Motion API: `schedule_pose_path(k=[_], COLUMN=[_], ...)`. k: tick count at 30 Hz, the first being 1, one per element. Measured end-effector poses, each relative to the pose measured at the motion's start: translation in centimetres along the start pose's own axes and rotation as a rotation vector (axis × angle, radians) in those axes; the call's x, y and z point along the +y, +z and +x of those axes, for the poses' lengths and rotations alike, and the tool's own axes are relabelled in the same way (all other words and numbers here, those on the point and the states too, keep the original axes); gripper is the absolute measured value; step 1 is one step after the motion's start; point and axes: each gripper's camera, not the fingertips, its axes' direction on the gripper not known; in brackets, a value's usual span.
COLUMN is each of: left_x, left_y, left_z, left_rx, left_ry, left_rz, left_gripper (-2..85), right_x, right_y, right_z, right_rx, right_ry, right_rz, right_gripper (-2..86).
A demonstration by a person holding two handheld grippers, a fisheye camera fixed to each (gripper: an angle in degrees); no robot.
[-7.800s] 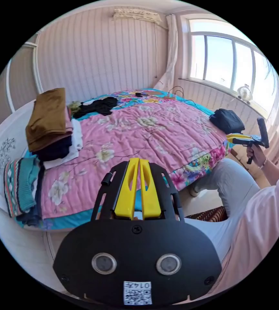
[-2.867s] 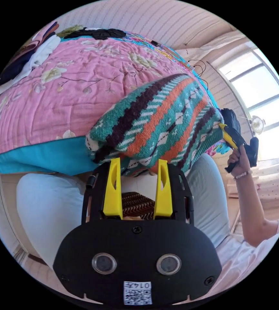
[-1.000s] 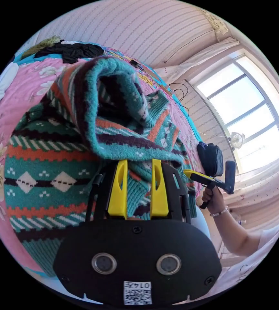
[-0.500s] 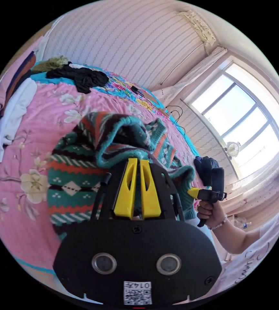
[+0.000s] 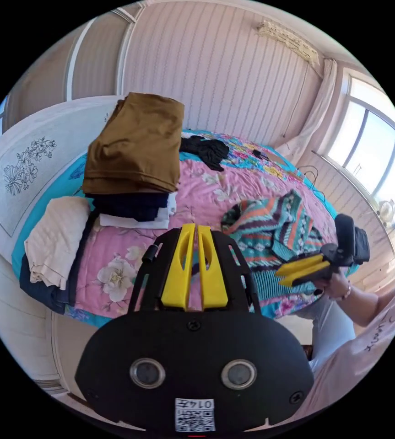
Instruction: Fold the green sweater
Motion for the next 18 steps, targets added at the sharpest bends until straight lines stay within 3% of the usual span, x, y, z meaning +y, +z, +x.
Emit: schedule_pose_path(k=[5, 11, 14, 18], left_x=[4.2, 4.8, 3.6, 2.4], left_y=[7.0, 12.3, 9.7, 7.7], left_z=[5.2, 5.2, 5.8, 7.6], left_rx=[-0.059, -0.197, -0.157, -0.337], left_ry=[0.06, -0.052, -0.088, -0.011], left_rz=[-0.195, -0.316, -0.216, -0.126], left_gripper=[8.6, 9.6, 8.3, 5.0], right_x=[7.1, 8.8, 9.2, 8.9], right_y=[-3.5, -0.8, -0.3, 0.4], right_z=[4.3, 5.2, 4.2, 3.3], right_rx=[0.548, 0.637, 0.661, 0.704], right_ry=[0.283, 0.305, 0.296, 0.282], right_rz=[-0.053, -0.106, -0.06, -0.087], right_gripper=[10.9, 11.4, 10.8, 7.9])
